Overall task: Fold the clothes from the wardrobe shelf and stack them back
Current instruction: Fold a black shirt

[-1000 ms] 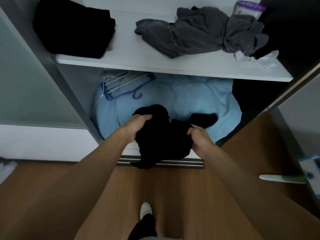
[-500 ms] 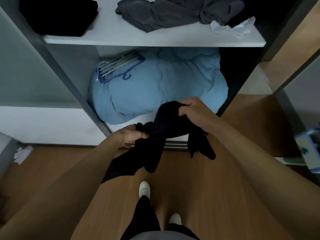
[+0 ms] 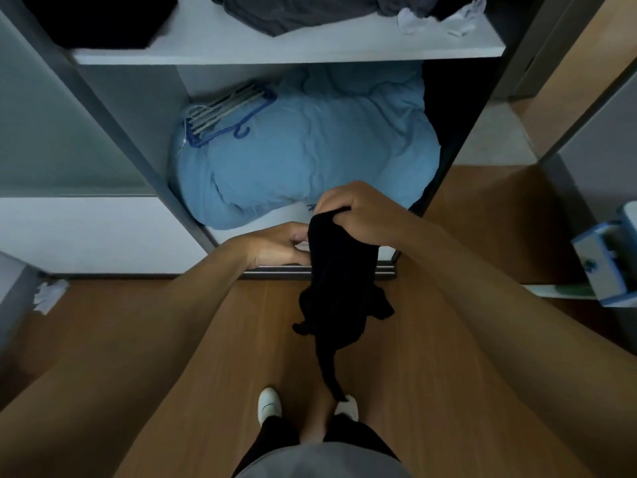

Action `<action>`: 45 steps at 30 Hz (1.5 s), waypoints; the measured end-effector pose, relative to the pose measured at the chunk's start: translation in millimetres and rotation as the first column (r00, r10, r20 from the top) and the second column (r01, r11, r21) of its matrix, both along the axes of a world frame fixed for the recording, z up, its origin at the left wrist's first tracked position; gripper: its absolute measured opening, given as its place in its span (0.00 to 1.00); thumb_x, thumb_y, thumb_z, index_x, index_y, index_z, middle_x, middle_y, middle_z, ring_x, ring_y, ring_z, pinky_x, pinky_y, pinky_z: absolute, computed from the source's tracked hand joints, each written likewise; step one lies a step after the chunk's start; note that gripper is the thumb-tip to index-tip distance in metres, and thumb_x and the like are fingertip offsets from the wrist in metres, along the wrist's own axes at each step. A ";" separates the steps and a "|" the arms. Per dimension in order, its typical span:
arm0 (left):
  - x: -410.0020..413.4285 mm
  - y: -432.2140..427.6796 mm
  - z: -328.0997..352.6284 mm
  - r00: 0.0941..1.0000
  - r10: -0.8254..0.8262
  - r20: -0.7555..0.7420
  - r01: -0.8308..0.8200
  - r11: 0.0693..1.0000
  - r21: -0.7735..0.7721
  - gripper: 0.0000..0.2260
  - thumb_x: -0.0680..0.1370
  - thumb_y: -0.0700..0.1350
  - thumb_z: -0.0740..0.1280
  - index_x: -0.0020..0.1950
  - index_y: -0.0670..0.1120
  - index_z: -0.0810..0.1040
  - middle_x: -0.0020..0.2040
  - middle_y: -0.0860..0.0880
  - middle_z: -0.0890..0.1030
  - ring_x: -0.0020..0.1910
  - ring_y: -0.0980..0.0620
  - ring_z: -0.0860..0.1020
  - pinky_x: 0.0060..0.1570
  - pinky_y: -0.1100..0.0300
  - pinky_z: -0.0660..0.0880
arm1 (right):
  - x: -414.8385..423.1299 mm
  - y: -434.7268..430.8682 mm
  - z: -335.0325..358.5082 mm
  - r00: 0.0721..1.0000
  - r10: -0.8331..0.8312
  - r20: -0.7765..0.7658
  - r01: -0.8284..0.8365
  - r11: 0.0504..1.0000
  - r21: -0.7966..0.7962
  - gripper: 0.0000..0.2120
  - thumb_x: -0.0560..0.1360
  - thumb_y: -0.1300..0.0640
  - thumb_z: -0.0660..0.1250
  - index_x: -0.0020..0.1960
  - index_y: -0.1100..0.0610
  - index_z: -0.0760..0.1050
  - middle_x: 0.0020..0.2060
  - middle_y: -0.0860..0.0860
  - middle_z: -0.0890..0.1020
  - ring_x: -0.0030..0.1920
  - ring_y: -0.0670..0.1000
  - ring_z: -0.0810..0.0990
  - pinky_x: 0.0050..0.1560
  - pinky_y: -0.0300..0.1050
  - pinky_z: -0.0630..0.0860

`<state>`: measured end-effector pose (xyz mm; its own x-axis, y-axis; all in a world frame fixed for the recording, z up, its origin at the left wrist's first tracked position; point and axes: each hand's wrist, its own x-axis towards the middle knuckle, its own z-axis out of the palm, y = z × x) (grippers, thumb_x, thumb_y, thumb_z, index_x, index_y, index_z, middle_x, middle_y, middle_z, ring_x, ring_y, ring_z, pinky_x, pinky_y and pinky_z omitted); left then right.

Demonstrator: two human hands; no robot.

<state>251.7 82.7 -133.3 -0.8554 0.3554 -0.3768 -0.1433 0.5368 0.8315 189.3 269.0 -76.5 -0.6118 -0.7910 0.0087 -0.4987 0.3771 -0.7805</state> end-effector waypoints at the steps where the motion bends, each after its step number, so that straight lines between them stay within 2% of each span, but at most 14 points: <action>1: 0.6 0.0 -3.7 1.000 0.012 -0.001 -0.012 0.999 0.031 0.19 0.77 0.32 0.68 0.49 0.59 0.81 0.46 0.63 0.82 0.49 0.68 0.78 0.52 0.74 0.70 | 0.6 1.7 0.5 1.000 -0.028 0.007 0.028 0.999 -0.045 0.15 0.70 0.77 0.61 0.45 0.66 0.84 0.46 0.61 0.84 0.49 0.58 0.82 0.58 0.56 0.75; 5: 4.4 -10.3 -13.1 0.995 0.096 -0.009 -0.095 0.991 0.089 0.09 0.77 0.30 0.67 0.47 0.44 0.78 0.41 0.51 0.78 0.42 0.61 0.77 0.47 0.67 0.72 | 5.8 2.6 3.6 0.993 -0.118 0.025 0.120 0.979 -0.164 0.15 0.70 0.76 0.63 0.45 0.63 0.85 0.43 0.54 0.84 0.47 0.47 0.81 0.54 0.45 0.76; 9: 6.7 -31.7 -21.8 0.990 0.138 -0.006 -0.137 0.986 0.096 0.16 0.78 0.33 0.66 0.41 0.54 0.81 0.37 0.61 0.81 0.40 0.65 0.78 0.44 0.72 0.71 | 11.4 -0.7 9.6 0.963 -0.267 0.034 0.269 0.953 -0.138 0.18 0.71 0.72 0.62 0.52 0.58 0.85 0.48 0.43 0.85 0.51 0.35 0.79 0.57 0.27 0.70; 15: 14.7 -60.4 -26.8 0.963 0.268 -0.024 -0.265 0.961 0.075 0.14 0.79 0.50 0.70 0.32 0.58 0.80 0.31 0.62 0.78 0.32 0.64 0.76 0.32 0.71 0.68 | 15.6 -11.3 12.0 0.932 -0.363 0.024 0.363 0.932 0.006 0.14 0.76 0.64 0.65 0.53 0.52 0.84 0.52 0.43 0.85 0.56 0.41 0.80 0.65 0.43 0.74; 19: 17.5 -82.0 -25.7 0.951 0.306 -0.038 -0.308 0.949 -0.075 0.10 0.74 0.59 0.73 0.34 0.59 0.82 0.31 0.60 0.82 0.32 0.63 0.80 0.30 0.74 0.69 | 22.9 -25.8 13.0 0.899 -0.434 0.056 0.435 0.900 -0.014 0.11 0.76 0.62 0.66 0.51 0.50 0.85 0.49 0.43 0.85 0.52 0.42 0.82 0.62 0.47 0.77; 21: 19.5 -92.8 -28.7 0.958 0.287 -0.032 -0.288 0.946 -0.147 0.09 0.73 0.61 0.72 0.35 0.61 0.82 0.33 0.60 0.83 0.34 0.63 0.81 0.31 0.75 0.70 | 25.9 -34.3 14.3 0.888 -0.455 0.062 0.457 0.889 -0.021 0.10 0.75 0.61 0.66 0.48 0.50 0.85 0.45 0.43 0.86 0.49 0.42 0.83 0.60 0.49 0.79; 26: 21.7 -118.7 -35.6 0.960 0.280 -0.018 -0.270 0.906 -0.325 0.17 0.72 0.63 0.73 0.41 0.49 0.84 0.39 0.50 0.85 0.40 0.53 0.83 0.43 0.60 0.78 | 27.7 -44.9 10.5 0.897 -0.442 0.013 0.441 0.895 0.065 0.10 0.75 0.58 0.67 0.52 0.48 0.84 0.47 0.44 0.85 0.50 0.46 0.83 0.59 0.51 0.79; 29: 25.9 -130.6 -37.0 0.944 0.318 -0.089 -0.322 0.823 -0.468 0.19 0.72 0.63 0.72 0.38 0.47 0.80 0.37 0.48 0.83 0.38 0.50 0.81 0.40 0.57 0.76 | 23.4 -45.4 8.4 0.880 -0.475 -0.025 0.475 0.877 0.064 0.09 0.76 0.59 0.67 0.51 0.53 0.84 0.47 0.48 0.85 0.50 0.46 0.82 0.57 0.47 0.79; 31: 28.0 -137.0 -37.2 0.913 0.360 -0.191 -0.404 0.732 -0.549 0.18 0.74 0.63 0.70 0.38 0.48 0.78 0.38 0.48 0.82 0.40 0.48 0.80 0.41 0.56 0.75 | 20.4 -46.5 8.5 0.864 -0.502 0.035 0.500 0.865 0.049 0.09 0.77 0.59 0.67 0.48 0.64 0.81 0.43 0.54 0.84 0.42 0.46 0.80 0.47 0.46 0.77; 34: 25.5 -141.2 -31.0 0.856 0.421 -0.299 -0.516 0.684 -0.515 0.13 0.75 0.60 0.69 0.37 0.53 0.77 0.37 0.51 0.80 0.41 0.49 0.79 0.40 0.57 0.72 | 20.5 -51.2 10.3 0.845 -0.482 0.231 0.475 0.876 0.087 0.16 0.78 0.55 0.68 0.51 0.70 0.79 0.40 0.58 0.82 0.39 0.51 0.79 0.42 0.45 0.74; 37: 20.0 -136.9 -24.6 0.875 0.395 -0.279 -0.482 0.765 -0.428 0.08 0.76 0.53 0.70 0.38 0.54 0.78 0.37 0.54 0.80 0.41 0.51 0.79 0.38 0.60 0.70 | 20.6 -58.9 17.2 0.836 -0.428 0.342 0.433 0.899 0.066 0.19 0.78 0.50 0.69 0.56 0.67 0.80 0.49 0.61 0.85 0.47 0.57 0.85 0.51 0.50 0.81; 40: 18.9 -122.9 -18.5 0.905 0.409 -0.118 -0.425 0.886 -0.187 0.04 0.76 0.48 0.71 0.41 0.52 0.81 0.34 0.56 0.83 0.36 0.60 0.81 0.32 0.71 0.71 | 15.9 -64.0 25.5 0.866 -0.418 0.274 0.425 0.904 0.037 0.20 0.76 0.48 0.69 0.55 0.65 0.81 0.50 0.62 0.84 0.46 0.52 0.85 0.48 0.44 0.80; 43: 17.2 -113.8 -14.6 0.879 0.474 -0.048 -0.476 0.879 -0.024 0.07 0.77 0.46 0.70 0.39 0.48 0.81 0.30 0.58 0.83 0.32 0.62 0.81 0.30 0.74 0.71 | 11.9 -62.2 30.6 0.876 -0.452 0.169 0.455 0.890 0.019 0.20 0.77 0.51 0.67 0.52 0.70 0.79 0.44 0.62 0.84 0.39 0.49 0.80 0.42 0.41 0.73; 45: 17.0 -109.7 -11.4 0.893 0.450 -0.023 -0.450 0.893 -0.007 0.03 0.77 0.46 0.71 0.44 0.49 0.82 0.36 0.57 0.84 0.37 0.61 0.82 0.34 0.74 0.72 | 11.1 -58.1 31.5 0.852 -0.493 0.175 0.501 0.865 -0.006 0.17 0.78 0.54 0.66 0.46 0.70 0.78 0.38 0.58 0.81 0.37 0.48 0.78 0.40 0.42 0.71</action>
<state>268.7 -27.0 -144.7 -0.9303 -0.0736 -0.3594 -0.3549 0.4287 0.8309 200.4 210.9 -45.0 -0.9193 -0.3822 -0.0940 -0.1199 0.4994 -0.8580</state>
